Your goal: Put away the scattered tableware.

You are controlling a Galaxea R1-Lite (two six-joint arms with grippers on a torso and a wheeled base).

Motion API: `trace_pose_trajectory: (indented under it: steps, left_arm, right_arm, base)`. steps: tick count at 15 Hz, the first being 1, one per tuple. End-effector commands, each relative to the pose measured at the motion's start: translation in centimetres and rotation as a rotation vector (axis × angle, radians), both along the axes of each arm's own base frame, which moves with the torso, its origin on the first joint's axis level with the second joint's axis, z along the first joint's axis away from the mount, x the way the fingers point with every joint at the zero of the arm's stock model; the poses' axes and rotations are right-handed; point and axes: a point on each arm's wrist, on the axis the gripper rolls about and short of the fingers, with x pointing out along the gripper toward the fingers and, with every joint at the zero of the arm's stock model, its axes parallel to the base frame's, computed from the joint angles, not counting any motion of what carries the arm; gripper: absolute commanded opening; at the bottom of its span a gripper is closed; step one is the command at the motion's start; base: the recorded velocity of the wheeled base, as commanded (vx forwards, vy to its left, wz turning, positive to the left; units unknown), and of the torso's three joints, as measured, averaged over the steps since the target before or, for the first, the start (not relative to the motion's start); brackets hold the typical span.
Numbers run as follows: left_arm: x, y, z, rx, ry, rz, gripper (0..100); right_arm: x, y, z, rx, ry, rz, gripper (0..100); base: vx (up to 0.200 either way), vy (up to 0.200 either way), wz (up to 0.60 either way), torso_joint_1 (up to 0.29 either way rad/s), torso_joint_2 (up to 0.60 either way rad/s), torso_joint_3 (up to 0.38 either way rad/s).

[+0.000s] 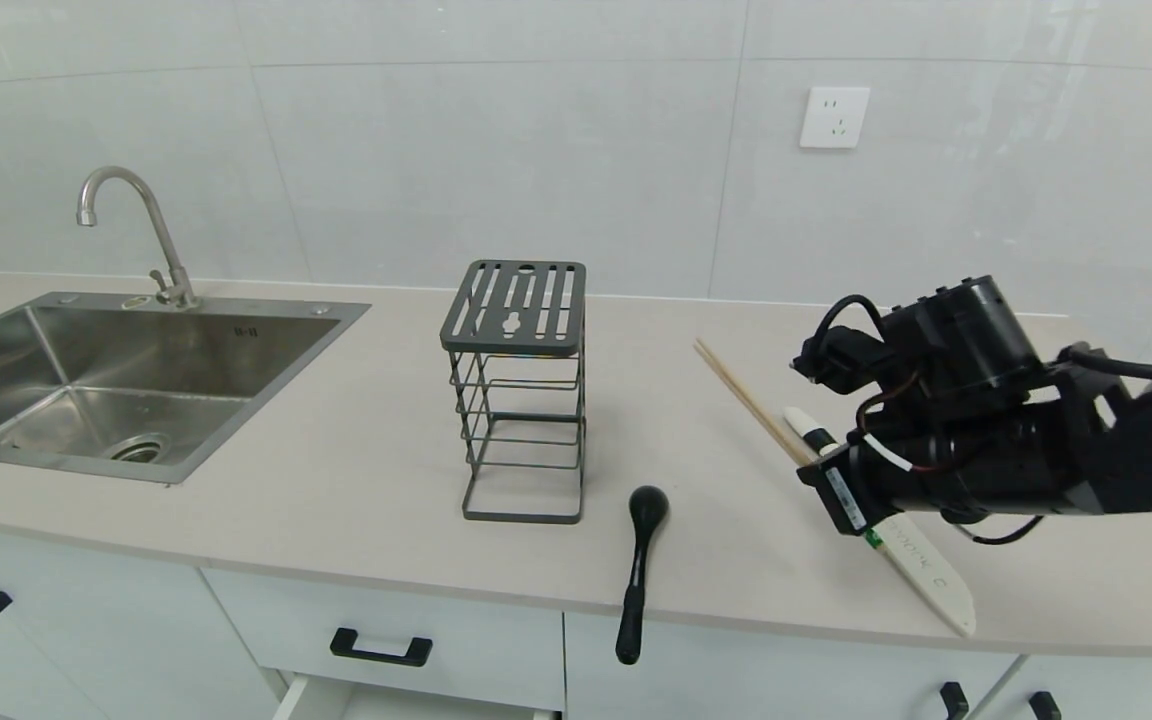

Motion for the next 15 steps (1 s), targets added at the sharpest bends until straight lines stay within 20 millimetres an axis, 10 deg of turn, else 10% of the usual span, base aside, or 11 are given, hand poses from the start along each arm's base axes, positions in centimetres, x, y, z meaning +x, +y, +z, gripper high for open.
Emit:
trace_pose_trajectory:
  steps: [1,7,15]
  left_arm:
    - [0.0,0.0,0.0,-0.001,0.001,0.0,100]
    - [0.0,0.0,0.0,-0.126,-0.015,-0.004,100]
    - [0.0,0.0,0.0,0.026,0.001,-0.014,100]
  right_arm:
    - [-3.7,-0.8,1.1,0.019,-0.031,0.048,0]
    - [-11.7,-3.2,-0.1,0.058,-0.029,0.215,0]
    - [-14.8,-4.4,-0.3,0.037,-0.095,0.323,0]
  base:
    - [0.0,0.0,0.0,0.0,0.0,0.0]
    - [0.0,0.0,0.0,0.0,0.0,0.0]
    - [-0.1,0.0,0.0,0.002,0.0,0.001]
